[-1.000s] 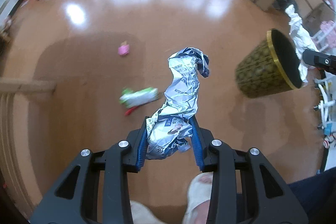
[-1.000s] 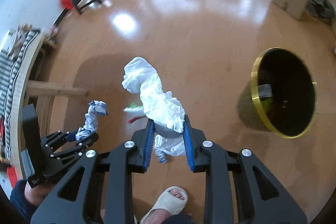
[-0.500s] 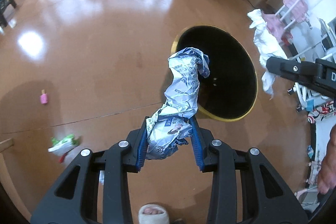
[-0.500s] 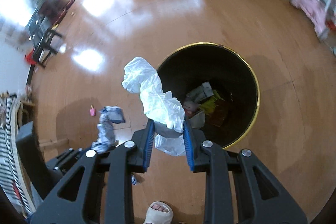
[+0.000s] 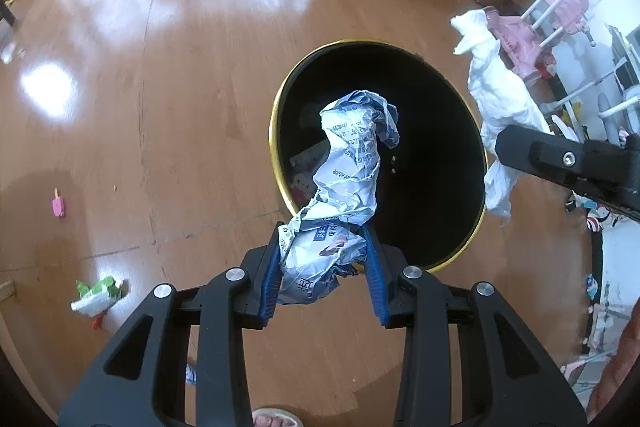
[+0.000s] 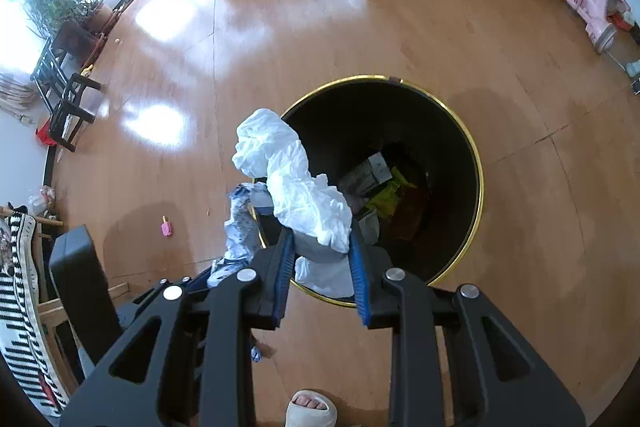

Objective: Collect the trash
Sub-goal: 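Carry both foil wrappers over the wastebasket and open both tools to drop them, then move both tools back toward the green-white wrapper and last foil piece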

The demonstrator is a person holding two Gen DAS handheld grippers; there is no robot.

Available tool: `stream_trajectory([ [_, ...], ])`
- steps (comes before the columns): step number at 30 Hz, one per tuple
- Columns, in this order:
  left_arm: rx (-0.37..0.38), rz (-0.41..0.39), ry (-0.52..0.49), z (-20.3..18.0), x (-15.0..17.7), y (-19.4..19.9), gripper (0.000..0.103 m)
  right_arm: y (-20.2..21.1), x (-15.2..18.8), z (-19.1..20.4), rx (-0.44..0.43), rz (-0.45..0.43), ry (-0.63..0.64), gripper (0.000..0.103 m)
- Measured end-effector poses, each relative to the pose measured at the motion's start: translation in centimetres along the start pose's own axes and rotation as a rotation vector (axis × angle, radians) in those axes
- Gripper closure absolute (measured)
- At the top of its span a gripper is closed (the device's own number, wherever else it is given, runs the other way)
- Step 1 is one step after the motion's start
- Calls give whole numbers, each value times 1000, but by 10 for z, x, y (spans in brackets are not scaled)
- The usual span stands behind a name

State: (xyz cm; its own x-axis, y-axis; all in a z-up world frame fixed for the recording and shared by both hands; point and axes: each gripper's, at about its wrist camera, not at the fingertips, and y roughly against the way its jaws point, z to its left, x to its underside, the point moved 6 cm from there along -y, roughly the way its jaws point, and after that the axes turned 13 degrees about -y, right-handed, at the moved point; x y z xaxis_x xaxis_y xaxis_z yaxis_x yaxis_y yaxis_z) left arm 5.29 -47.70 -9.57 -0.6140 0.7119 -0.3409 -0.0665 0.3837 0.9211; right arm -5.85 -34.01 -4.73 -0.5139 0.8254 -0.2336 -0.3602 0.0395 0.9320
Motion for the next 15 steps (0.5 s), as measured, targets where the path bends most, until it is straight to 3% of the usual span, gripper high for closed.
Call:
stream_trajectory([
  [5, 40, -47, 3, -7, -14, 2, 63, 7, -3, -2, 10, -39, -14, 74],
  [6, 42, -54, -5, -9, -16, 2, 49, 8, -5, -2, 28, -58, -15, 62],
  [7, 43, -60, -14, -11, -17, 3, 25, 10, -7, -4, 39, -69, -19, 39],
  [8, 25, -66, -27, -11, -17, 3, 20, 12, -8, -7, 41, -81, -25, 28],
  [9, 11, -76, -36, -11, -17, 5, 19, 15, -11, -8, 38, -104, -32, 23],
  [15, 0, -94, 22, 21, 9, 21, 19, 20, -12, -10, 16, -123, -33, 23],
])
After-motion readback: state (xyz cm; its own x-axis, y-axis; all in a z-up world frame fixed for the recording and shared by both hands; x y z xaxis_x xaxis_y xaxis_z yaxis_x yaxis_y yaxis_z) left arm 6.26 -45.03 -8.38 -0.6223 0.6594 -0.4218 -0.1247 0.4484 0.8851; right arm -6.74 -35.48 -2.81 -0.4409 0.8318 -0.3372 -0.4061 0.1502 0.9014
